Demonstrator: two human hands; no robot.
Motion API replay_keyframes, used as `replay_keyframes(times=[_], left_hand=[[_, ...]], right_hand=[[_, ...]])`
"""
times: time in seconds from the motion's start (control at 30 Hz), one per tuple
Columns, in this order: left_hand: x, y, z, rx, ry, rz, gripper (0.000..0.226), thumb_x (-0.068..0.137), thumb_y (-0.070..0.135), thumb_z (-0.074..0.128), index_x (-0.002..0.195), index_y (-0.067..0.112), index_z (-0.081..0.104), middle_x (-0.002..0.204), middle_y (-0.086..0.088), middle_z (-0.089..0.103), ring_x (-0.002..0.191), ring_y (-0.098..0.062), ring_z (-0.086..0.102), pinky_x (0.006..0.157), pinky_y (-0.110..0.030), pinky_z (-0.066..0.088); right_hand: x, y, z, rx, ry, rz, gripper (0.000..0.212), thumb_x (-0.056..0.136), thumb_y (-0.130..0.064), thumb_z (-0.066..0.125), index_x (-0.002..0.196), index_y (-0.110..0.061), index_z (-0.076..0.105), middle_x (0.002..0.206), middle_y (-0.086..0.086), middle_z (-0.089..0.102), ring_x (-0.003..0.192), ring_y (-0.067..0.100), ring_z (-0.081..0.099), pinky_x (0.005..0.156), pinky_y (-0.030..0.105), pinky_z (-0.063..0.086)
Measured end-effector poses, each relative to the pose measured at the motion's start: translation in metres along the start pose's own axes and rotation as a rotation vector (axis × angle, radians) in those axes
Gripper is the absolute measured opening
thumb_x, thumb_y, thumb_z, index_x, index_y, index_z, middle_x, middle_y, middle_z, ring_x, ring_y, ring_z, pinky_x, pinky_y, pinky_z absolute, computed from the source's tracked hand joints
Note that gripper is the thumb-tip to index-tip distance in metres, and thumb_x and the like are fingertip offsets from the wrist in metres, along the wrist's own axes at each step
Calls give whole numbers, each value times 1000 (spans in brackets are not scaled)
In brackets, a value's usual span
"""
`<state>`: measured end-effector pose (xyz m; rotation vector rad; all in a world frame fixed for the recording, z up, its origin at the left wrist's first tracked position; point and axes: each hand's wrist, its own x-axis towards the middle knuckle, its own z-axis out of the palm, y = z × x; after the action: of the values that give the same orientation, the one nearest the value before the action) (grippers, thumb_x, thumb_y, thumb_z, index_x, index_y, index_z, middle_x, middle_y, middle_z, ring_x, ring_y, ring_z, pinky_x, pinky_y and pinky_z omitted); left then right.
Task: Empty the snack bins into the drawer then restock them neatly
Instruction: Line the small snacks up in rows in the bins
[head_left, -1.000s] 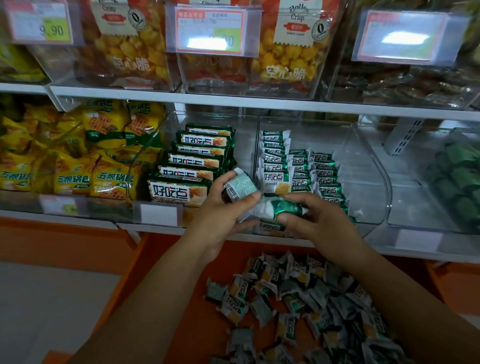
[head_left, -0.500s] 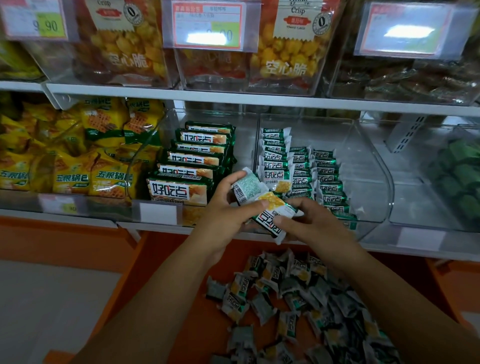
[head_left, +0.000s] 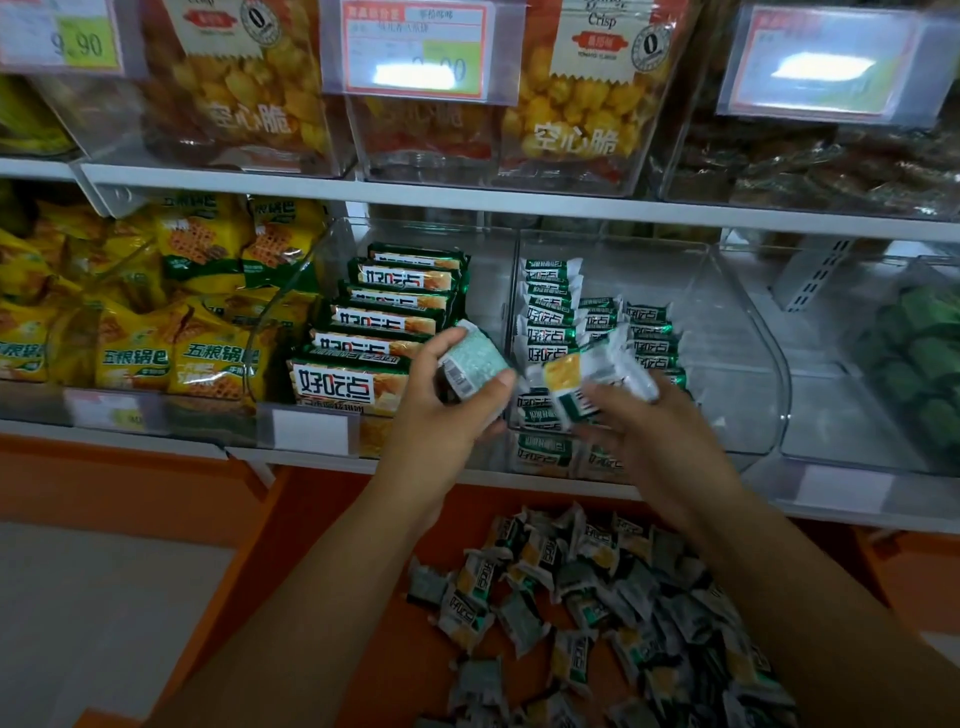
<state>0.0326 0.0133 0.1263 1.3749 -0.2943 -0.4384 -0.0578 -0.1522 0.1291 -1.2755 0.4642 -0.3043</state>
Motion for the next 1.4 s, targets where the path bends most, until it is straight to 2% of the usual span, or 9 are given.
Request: replay_keyframes(times=[0.17, 0.33, 0.47, 0.63, 0.77, 0.9, 1.1, 1.27, 1.4], left_hand=[[6, 9, -17, 59, 74, 18, 44, 95, 12, 60, 113, 52, 53, 128, 5, 54, 104, -15, 62, 80, -36, 61], [5, 9, -16, 122, 51, -1, 45, 98, 18, 57, 105, 62, 52, 131, 5, 52, 107, -18, 60, 85, -41, 59], [7, 8, -19, 160, 42, -29, 43, 99, 23, 56, 106, 66, 52, 124, 9, 55, 109, -22, 61, 88, -46, 57], [8, 6, -24, 169, 56, -46, 39, 100, 22, 55, 120, 55, 51, 119, 11, 56, 105, -21, 62, 87, -47, 57], [6, 7, -21, 225, 39, -35, 40, 98, 24, 57, 124, 54, 50, 125, 8, 57, 105, -17, 62, 86, -44, 57], [1, 7, -20, 209, 23, -53, 45, 94, 21, 64, 131, 45, 52, 113, 12, 66, 94, -6, 68, 80, -28, 59], [-5, 6, -6, 124, 11, -122, 37, 92, 19, 65, 127, 31, 62, 104, 0, 72, 86, -15, 73, 70, -27, 58], [-17, 11, 0, 205, -117, -178, 30, 97, 26, 58, 126, 23, 62, 107, 4, 71, 91, -12, 71, 75, -24, 57], [-20, 13, -8, 468, -169, -54, 40, 89, 42, 63, 127, 31, 60, 120, 16, 61, 107, -1, 58, 85, -22, 46]], right_hand=[[39, -36, -15, -814, 26, -242, 22, 86, -11, 70, 101, -23, 59, 87, -9, 58, 78, 15, 60, 67, 9, 47], [70, -17, -5, -1167, -166, -213, 37, 86, -19, 71, 119, -24, 57, 120, -3, 51, 87, 16, 55, 59, 12, 42], [74, 3, -8, -1120, 38, -301, 41, 80, -27, 78, 117, -25, 62, 130, 10, 38, 93, 20, 54, 90, 22, 43], [75, 15, -5, -1065, 59, -209, 36, 87, -31, 70, 121, -31, 59, 133, 10, 48, 92, 24, 60, 66, 18, 39], [80, 17, -1, -1100, 57, -178, 38, 88, -34, 68, 123, -30, 55, 130, 12, 48, 80, 23, 61, 74, 25, 43], [54, 9, -4, -1105, 121, -370, 54, 88, -29, 68, 137, -28, 47, 141, 8, 38, 120, 22, 46, 99, 25, 36], [-11, 25, 11, -1063, -216, -652, 63, 83, -19, 73, 136, -36, 44, 144, -17, 29, 132, -8, 28, 105, 3, 24], [-17, 23, 6, -753, -101, -500, 27, 92, -18, 63, 116, -28, 61, 114, -10, 60, 104, 4, 59, 88, 29, 53], [-25, 12, 6, -460, -136, -245, 20, 98, -25, 50, 89, -10, 59, 79, 4, 62, 73, 20, 70, 69, 32, 55]])
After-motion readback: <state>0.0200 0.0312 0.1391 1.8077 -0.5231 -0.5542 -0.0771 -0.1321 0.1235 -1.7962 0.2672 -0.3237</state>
